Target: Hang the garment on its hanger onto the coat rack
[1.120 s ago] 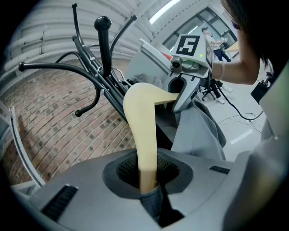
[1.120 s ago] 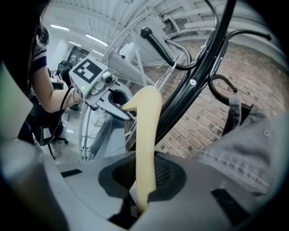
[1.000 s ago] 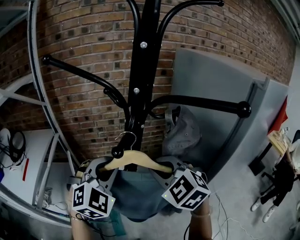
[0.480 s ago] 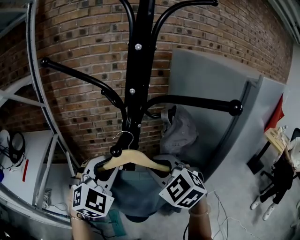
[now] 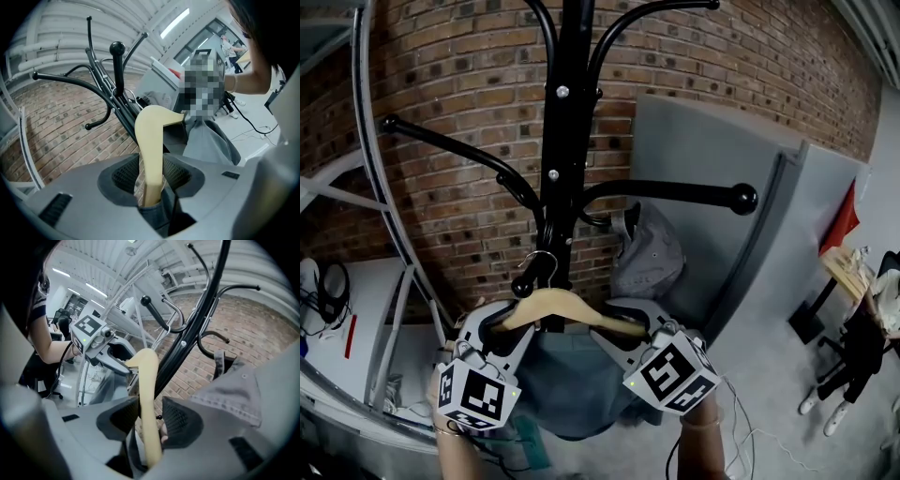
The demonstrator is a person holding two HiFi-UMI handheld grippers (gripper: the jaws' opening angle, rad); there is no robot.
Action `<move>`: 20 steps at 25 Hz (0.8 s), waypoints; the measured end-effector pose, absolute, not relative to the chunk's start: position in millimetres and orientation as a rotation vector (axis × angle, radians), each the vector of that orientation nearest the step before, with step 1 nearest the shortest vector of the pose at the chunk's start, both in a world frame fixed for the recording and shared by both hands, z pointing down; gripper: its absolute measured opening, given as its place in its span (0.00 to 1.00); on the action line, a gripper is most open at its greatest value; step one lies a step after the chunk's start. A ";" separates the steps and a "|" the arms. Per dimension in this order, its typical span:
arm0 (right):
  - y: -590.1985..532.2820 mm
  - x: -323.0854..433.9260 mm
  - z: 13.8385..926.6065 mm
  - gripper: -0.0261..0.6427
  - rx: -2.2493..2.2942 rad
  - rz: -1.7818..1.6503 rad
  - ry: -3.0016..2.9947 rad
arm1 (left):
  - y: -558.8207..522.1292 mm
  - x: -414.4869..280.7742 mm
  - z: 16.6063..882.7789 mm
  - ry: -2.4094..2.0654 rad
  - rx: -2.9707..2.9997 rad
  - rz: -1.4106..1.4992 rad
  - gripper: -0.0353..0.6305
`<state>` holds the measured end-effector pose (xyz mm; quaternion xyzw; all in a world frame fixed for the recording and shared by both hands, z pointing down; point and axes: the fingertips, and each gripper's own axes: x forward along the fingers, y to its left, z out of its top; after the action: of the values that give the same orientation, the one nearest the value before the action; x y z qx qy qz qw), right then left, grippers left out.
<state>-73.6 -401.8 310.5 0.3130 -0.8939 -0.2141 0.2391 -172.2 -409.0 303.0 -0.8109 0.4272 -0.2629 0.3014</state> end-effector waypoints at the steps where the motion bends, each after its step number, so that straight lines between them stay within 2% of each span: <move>1: -399.4 -72.2 309.3 0.26 0.860 -0.589 -2.447 | -407.0 -172.9 301.8 1.139 -2.153 -0.695 0.26; 14: -349.6 -51.8 298.0 0.26 0.949 -0.506 -2.496 | -343.3 -166.8 280.2 1.203 -2.157 -0.580 0.27; 20: -317.4 -45.8 304.1 0.17 0.946 -0.514 -2.533 | -313.2 -157.6 293.0 1.238 -2.208 -0.564 0.27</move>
<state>-45.8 -317.4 304.1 0.3373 -0.9029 -0.1832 0.1933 -157.6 -313.2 293.0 -0.8196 0.4594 -0.2092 0.2709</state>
